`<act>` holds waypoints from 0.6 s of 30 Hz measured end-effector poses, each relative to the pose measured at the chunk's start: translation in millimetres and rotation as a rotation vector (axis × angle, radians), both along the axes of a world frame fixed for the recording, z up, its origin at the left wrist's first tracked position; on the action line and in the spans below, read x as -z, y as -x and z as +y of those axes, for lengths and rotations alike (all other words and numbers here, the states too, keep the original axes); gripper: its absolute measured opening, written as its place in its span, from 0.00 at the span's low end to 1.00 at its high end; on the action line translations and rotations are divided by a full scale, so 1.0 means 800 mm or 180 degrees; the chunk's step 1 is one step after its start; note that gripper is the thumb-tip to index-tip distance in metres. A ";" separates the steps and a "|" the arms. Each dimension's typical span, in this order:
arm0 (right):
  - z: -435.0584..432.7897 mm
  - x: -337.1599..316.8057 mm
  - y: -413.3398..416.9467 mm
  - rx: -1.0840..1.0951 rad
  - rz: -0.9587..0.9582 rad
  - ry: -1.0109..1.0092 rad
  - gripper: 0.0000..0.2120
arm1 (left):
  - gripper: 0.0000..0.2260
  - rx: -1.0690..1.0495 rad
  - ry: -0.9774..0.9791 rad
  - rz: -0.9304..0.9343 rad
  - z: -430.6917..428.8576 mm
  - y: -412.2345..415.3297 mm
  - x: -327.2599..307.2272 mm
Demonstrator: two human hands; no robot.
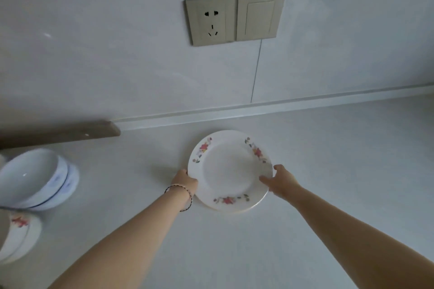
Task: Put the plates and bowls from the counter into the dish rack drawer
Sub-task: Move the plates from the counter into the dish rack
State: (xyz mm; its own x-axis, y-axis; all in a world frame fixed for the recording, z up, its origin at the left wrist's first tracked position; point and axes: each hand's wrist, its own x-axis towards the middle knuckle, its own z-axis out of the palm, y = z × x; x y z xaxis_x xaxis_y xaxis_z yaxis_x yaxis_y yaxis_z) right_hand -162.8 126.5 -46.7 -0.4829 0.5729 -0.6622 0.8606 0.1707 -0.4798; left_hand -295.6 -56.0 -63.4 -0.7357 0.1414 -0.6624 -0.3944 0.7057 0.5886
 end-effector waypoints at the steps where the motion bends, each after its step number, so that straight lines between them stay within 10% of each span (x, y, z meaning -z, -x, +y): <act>1: 0.002 0.009 0.010 0.0130 0.0027 0.0032 0.26 | 0.15 -0.0056 -0.0019 0.0009 0.004 0.007 0.008; 18: -0.013 -0.026 -0.086 0.0409 0.0810 0.0200 0.21 | 0.18 -0.0292 -0.0538 0.0119 -0.047 -0.085 -0.019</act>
State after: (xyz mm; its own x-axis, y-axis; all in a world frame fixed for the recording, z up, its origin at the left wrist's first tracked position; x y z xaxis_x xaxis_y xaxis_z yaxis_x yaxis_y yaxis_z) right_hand -93.7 115.7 -26.0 -0.5641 0.6018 -0.5654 0.7239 0.0311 -0.6892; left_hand -227.9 -93.6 -48.3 -0.7743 0.1795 -0.6069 -0.4281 0.5576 0.7112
